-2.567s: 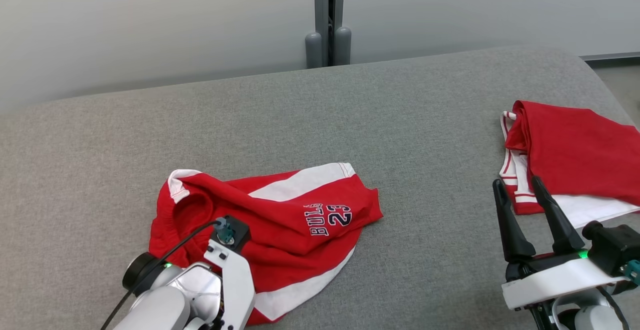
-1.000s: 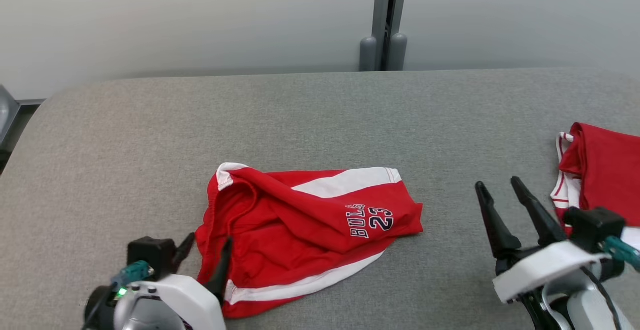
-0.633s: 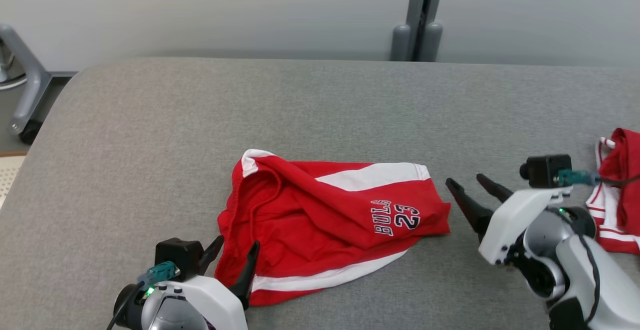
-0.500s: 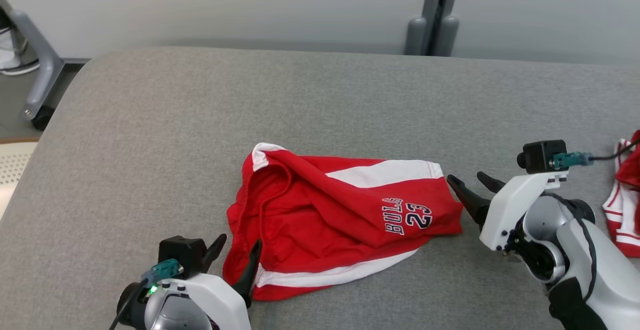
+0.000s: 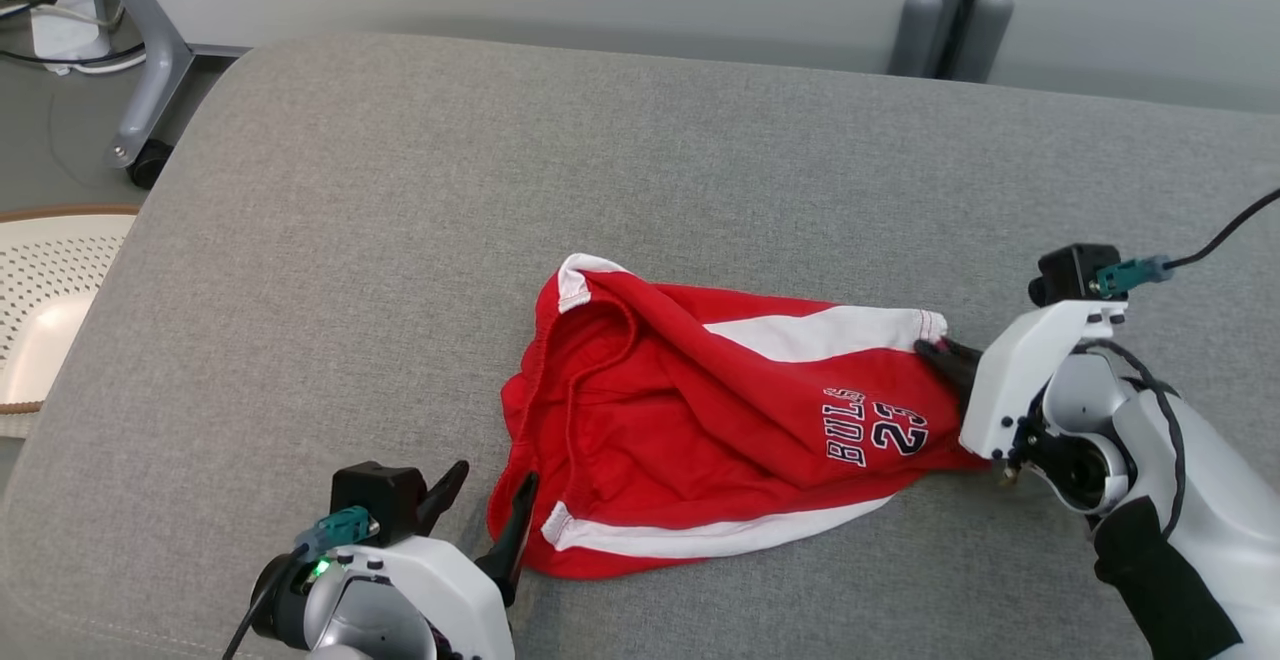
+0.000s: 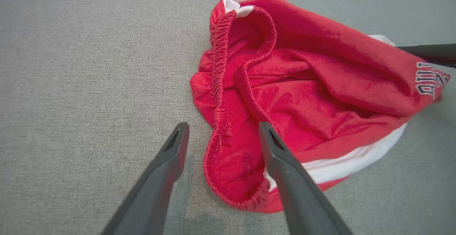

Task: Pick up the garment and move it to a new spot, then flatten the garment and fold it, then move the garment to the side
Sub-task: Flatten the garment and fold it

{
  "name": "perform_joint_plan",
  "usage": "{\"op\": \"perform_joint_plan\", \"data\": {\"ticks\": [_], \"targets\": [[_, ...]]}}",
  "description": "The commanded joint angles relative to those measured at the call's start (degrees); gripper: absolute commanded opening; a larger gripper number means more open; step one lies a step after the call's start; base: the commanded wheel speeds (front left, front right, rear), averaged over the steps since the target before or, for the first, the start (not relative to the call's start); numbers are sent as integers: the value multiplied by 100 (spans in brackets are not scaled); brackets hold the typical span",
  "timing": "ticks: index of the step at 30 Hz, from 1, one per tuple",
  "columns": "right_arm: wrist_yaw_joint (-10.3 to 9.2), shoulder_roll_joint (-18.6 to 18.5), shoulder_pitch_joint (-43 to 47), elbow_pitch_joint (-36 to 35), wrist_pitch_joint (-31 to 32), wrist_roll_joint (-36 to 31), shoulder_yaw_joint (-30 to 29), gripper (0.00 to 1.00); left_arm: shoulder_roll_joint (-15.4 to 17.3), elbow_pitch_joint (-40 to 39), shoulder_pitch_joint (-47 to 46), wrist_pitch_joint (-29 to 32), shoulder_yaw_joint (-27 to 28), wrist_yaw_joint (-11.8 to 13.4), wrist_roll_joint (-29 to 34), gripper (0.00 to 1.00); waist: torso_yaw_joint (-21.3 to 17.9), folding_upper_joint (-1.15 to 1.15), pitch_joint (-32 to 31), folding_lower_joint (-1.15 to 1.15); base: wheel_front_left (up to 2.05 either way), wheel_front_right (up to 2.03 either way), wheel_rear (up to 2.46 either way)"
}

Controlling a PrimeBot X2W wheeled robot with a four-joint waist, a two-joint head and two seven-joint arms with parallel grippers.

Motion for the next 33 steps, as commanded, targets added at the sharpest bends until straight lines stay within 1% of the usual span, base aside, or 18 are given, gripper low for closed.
{"op": "perform_joint_plan", "data": {"ticks": [1,8,15,16,20,21,22,23,25,28,30,31,33], "targets": [[1,-69,-97,-51,-81,48,13,0,10,3,-105,-46,13,-18,-17,100,24,0,29,0,0,0,0],[1,-213,-690,-97,-238,208,53,0,-71,-60,-282,-133,-27,-73,7,100,226,0,299,0,0,0,0],[1,-300,-1601,320,-471,342,-154,0,-260,-26,-534,-362,-132,-226,46,100,595,0,629,0,0,0,0],[1,-300,-1601,320,-471,342,-154,0,-260,-26,-534,-362,-132,-226,46,100,595,0,629,0,0,0,0],[1,-326,-2046,562,-819,316,-91,0,-348,54,-645,-470,-188,-290,50,100,729,0,749,0,0,0,0],[1,-332,-2125,569,-1002,301,-35,22,-369,82,-679,-488,-196,-314,50,100,746,0,768,0,0,0,0],[1,-337,-2181,593,-1205,307,-7,86,-388,105,-702,-524,-204,-323,50,100,758,0,777,0,0,0,0],[1,-341,-2202,636,-1386,313,43,100,-402,134,-705,-542,-212,-328,47,100,762,0,771,0,0,0,0],[1,-335,-2201,694,-1788,342,154,100,-413,209,-701,-576,-227,-353,37,100,745,0,709,0,0,0,0],[1,-323,-1999,682,-2205,463,394,100,-405,284,-685,-610,-221,-348,20,100,661,0,552,0,0,0,0],[1,-378,-1814,547,-2415,548,620,100,-380,307,-635,-625,-211,-324,14,100,570,0,411,0,0,0,0],[1,-473,-1602,394,-2621,621,827,100,-340,314,-562,-642,-184,-296,0,100,459,0,250,0,0,0,0],[1,-503,-1453,283,-2729,685,931,100,-312,316,-518,-672,-152,-262,-8,100,392,0,153,0,0,0,0]]}}
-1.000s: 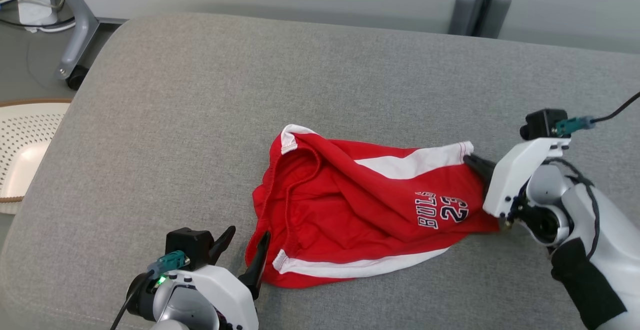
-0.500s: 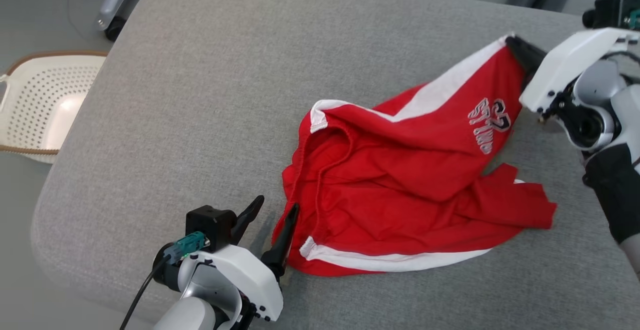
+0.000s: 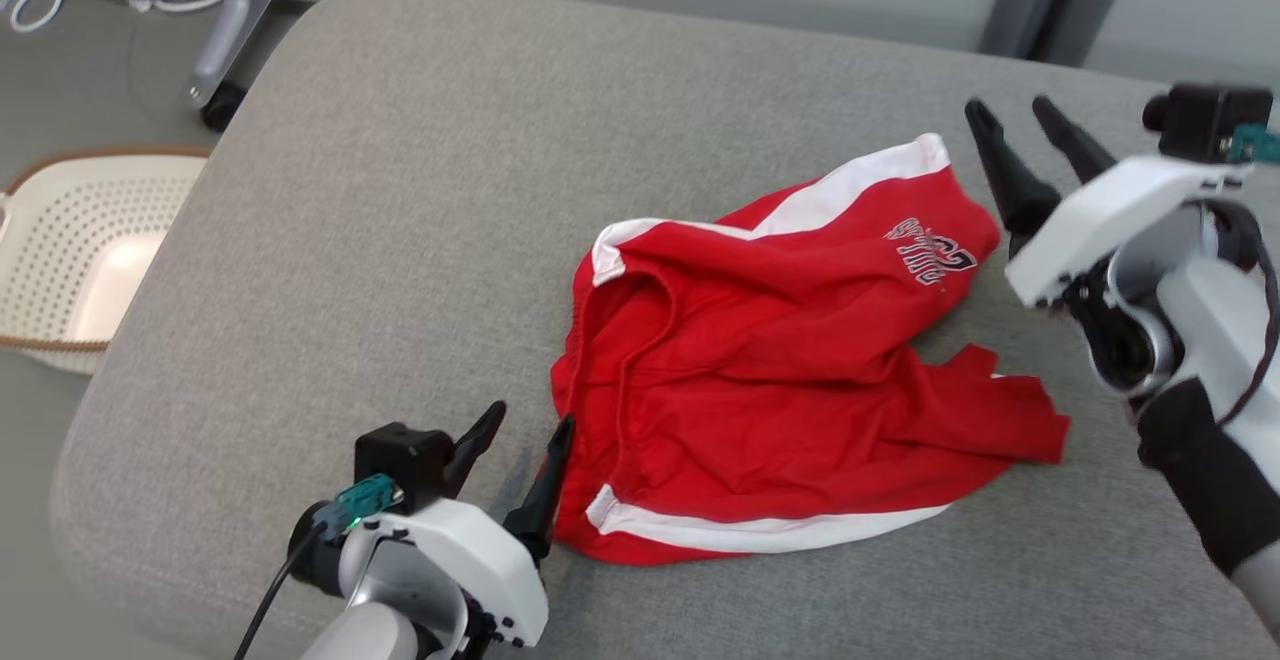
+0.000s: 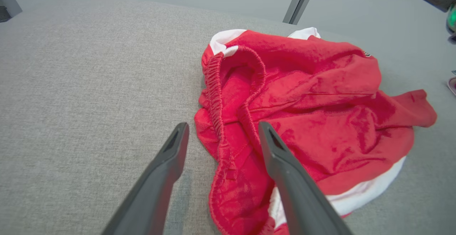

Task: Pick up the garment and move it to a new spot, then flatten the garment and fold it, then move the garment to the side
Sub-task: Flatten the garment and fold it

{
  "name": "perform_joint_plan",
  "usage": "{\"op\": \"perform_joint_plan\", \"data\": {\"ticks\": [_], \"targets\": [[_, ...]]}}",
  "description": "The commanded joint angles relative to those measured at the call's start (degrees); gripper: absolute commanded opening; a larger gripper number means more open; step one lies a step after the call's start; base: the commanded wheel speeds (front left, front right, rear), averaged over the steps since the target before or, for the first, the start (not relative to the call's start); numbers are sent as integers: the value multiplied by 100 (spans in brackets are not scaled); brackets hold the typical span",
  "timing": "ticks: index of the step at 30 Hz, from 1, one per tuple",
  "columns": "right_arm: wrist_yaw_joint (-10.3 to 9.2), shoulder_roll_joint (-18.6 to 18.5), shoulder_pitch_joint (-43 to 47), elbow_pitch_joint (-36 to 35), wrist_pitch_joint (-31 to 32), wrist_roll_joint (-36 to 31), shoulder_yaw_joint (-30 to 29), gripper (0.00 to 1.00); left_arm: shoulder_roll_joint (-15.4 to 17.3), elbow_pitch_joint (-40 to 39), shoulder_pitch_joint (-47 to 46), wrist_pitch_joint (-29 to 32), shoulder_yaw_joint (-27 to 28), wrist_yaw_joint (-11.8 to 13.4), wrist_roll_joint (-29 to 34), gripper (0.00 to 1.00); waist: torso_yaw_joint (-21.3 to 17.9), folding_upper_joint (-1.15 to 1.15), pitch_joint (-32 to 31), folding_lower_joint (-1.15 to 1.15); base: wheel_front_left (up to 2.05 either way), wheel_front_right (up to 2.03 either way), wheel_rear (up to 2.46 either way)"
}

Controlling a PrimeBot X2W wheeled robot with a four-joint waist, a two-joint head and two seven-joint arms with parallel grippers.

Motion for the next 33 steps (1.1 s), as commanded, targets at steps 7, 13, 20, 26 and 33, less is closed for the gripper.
{"op": "perform_joint_plan", "data": {"ticks": [7,13,20,26,33], "targets": [[1,-554,1361,-882,-631,449,394,100,298,-195,436,-131,239,240,-78,100,-563,0,-729,0,0,0,0],[1,-846,2449,-1162,-813,331,426,100,396,-419,641,-277,259,247,-61,100,-581,0,-979,0,0,0,0],[1,-762,3374,-1053,-881,105,215,100,353,-507,807,-627,295,286,-29,100,-381,0,-1198,0,0,0,0],[0,-691,3271,-1066,-584,-234,214,100,288,-452,879,-1015,291,197,2,100,-261,0,-1204,0,0,0,0],[1,-621,3172,-833,-13,-188,213,100,161,-288,807,-1116,172,101,-42,100,-15,0,-1112,0,0,0,0]]}}
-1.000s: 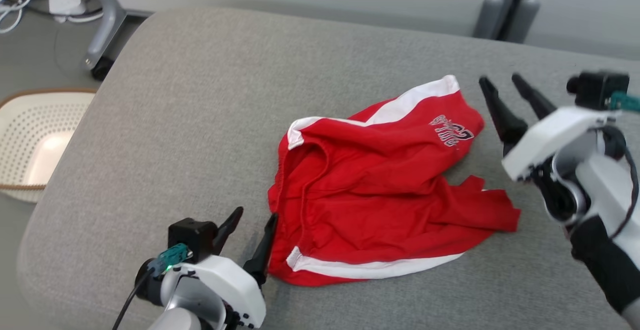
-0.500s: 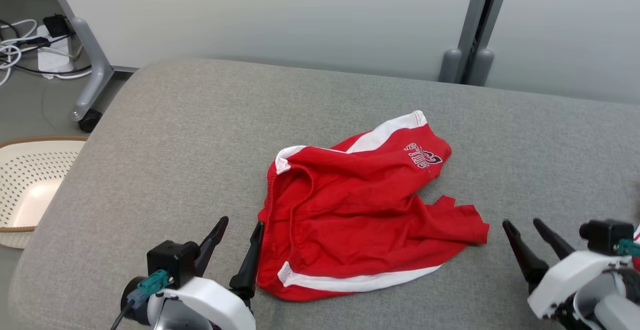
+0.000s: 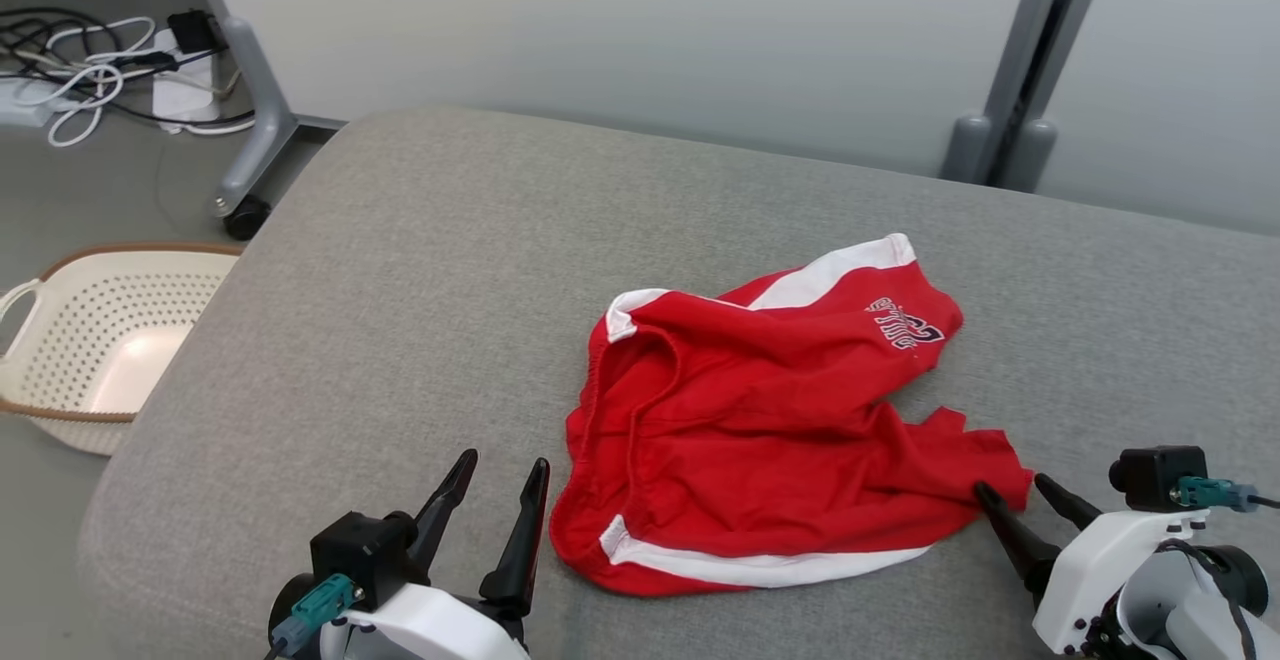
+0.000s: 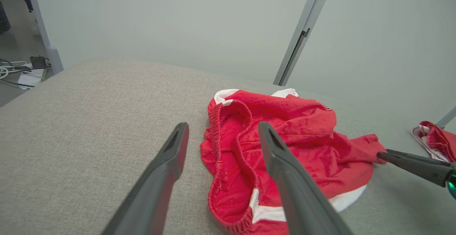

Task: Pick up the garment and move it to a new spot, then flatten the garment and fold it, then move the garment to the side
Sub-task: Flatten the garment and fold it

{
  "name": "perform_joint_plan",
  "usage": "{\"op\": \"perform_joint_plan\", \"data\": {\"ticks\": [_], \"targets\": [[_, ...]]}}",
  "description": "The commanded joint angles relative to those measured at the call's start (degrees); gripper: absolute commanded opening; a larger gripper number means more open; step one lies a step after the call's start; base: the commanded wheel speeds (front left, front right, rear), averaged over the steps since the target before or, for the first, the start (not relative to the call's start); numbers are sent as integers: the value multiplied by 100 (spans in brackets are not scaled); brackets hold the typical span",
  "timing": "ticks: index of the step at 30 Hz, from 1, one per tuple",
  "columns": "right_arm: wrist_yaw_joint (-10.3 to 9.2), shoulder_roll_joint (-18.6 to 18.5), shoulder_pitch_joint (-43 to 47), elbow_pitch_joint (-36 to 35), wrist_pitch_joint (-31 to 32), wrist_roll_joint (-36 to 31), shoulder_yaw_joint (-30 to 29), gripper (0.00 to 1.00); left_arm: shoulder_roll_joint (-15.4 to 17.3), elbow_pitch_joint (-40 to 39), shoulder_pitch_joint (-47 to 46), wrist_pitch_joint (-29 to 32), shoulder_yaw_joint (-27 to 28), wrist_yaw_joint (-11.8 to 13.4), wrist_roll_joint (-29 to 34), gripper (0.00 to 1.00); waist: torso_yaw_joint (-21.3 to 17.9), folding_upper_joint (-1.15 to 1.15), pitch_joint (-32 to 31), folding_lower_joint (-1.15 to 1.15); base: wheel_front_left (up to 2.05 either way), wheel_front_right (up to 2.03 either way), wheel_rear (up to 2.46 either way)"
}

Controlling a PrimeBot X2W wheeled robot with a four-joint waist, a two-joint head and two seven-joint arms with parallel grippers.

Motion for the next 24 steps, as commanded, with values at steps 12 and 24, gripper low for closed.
{"op": "perform_joint_plan", "data": {"ticks": [12,24], "targets": [[1,-11,-357,-394,69,182,-200,0,-7,137,-156,-127,44,-40,-61,100,243,0,170,0,0,0,0],[1,-44,-1733,5,973,327,-463,0,-137,177,-471,-175,-73,-158,-51,100,351,0,724,0,0,0,0]]}}
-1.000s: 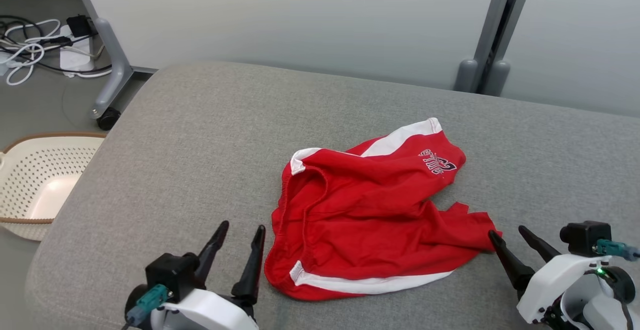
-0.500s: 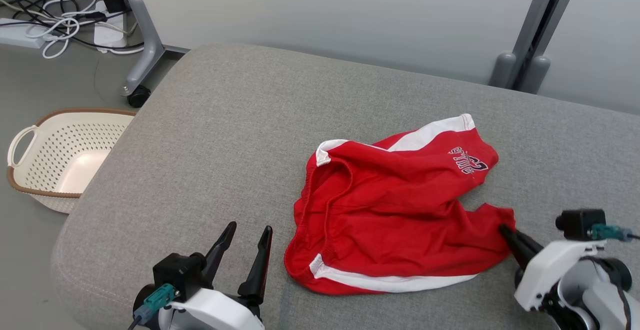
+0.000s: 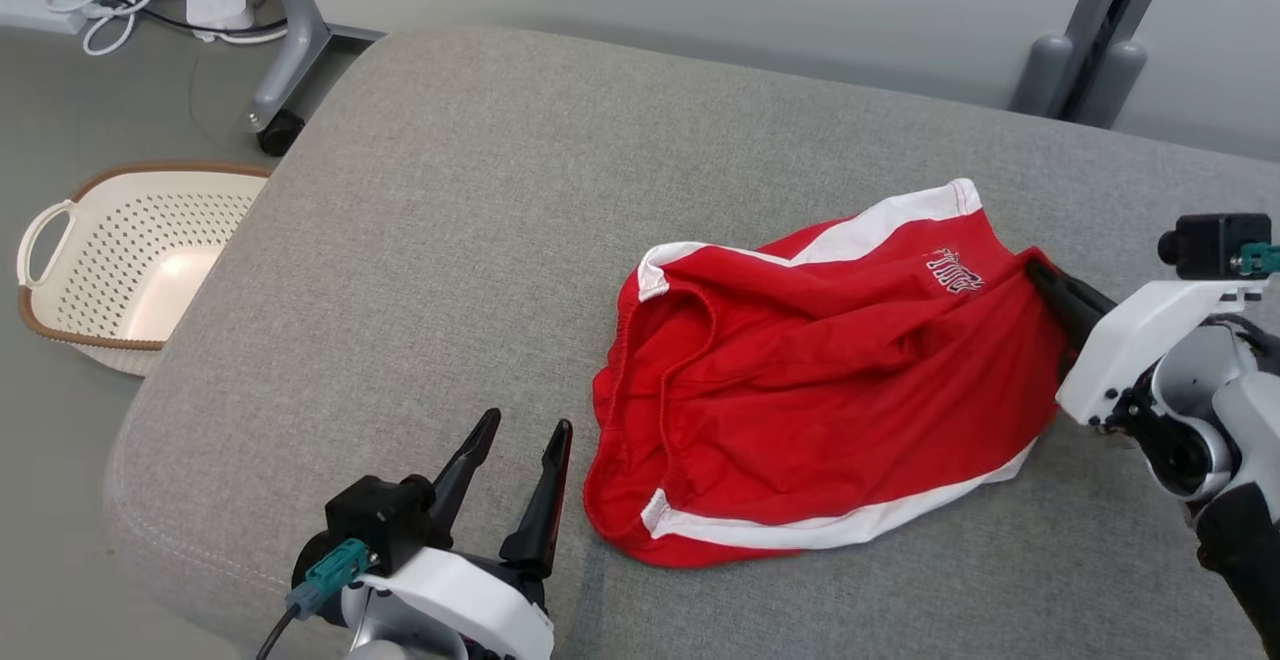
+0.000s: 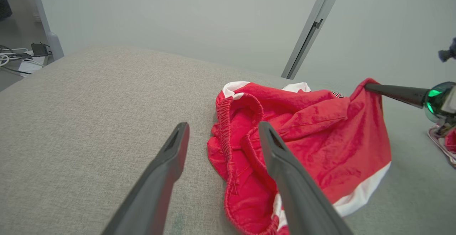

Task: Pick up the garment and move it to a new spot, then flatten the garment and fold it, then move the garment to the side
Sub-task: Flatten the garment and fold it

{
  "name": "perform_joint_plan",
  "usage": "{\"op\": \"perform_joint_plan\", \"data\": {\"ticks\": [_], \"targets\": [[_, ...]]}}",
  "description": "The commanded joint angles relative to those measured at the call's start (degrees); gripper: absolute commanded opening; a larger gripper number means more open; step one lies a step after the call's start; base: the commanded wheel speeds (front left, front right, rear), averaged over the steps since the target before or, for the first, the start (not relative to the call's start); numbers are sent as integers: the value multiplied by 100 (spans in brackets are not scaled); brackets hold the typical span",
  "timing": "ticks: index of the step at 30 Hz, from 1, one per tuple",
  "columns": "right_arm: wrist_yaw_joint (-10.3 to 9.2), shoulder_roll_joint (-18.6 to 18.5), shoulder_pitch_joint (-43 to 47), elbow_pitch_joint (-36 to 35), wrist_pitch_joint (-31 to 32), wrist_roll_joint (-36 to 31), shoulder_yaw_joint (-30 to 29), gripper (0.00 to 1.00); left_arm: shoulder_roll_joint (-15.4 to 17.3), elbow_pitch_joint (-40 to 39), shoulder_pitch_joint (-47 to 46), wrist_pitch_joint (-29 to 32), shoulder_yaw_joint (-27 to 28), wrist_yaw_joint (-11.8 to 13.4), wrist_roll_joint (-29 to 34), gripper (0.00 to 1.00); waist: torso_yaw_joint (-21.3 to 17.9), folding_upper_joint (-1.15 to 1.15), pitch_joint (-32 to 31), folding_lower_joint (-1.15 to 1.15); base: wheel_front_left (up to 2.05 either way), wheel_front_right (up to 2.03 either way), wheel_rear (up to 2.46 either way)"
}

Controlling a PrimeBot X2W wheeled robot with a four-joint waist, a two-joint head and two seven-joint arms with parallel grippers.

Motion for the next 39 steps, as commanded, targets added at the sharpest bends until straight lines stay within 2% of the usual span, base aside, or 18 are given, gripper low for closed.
{"op": "perform_joint_plan", "data": {"ticks": [1,2,3,4,8,14,19,25,36,37,38,39], "targets": [[1,29,-112,152,77,75,-30,0,1,23,-120,-20,3,-21,20,100,75,0,116,0,0,0,0],[1,58,-198,289,124,90,-19,20,-12,42,-140,-41,-1,-37,20,100,92,0,145,0,0,0,0],[1,92,-277,419,144,133,-27,98,-23,69,-154,-53,-8,-42,20,100,102,0,162,0,0,0,0],[1,120,-352,524,119,165,-42,100,-36,90,-175,-67,-15,-49,21,100,107,0,174,0,0,0,0],[1,153,-446,655,-197,320,-62,100,-53,160,-208,-120,-14,-48,24,100,77,0,119,0,0,0,0],[1,-54,-42,438,-703,479,2,100,-51,238,-92,-154,-18,-35,-28,100,-62,0,-145,0,0,0,0],[1,-438,616,252,-967,526,53,100,-48,231,15,-139,-63,-27,-46,100,-193,0,-312,0,0,0,0],[1,-593,1127,129,-770,496,286,100,2,162,-10,-95,-85,-1,-40,100,-273,0,-250,0,0,0,0],[1,-251,926,560,-308,584,601,100,9,191,-156,-95,-101,-14,-79,100,-17,0,-40,0,0,0,0],[1,-230,919,578,-301,606,626,48,6,198,-163,-105,-97,-13,-85,100,-4,0,-44,0,0,0,0],[1,-220,906,577,-327,608,657,15,4,207,-167,-108,-89,-8,-88,100,4,0,-54,0,0,0,0],[1,-189,900,567,-347,653,672,0,11,219,-157,-122,-78,2,-90,100,1,0,-79,0,0,0,0]]}}
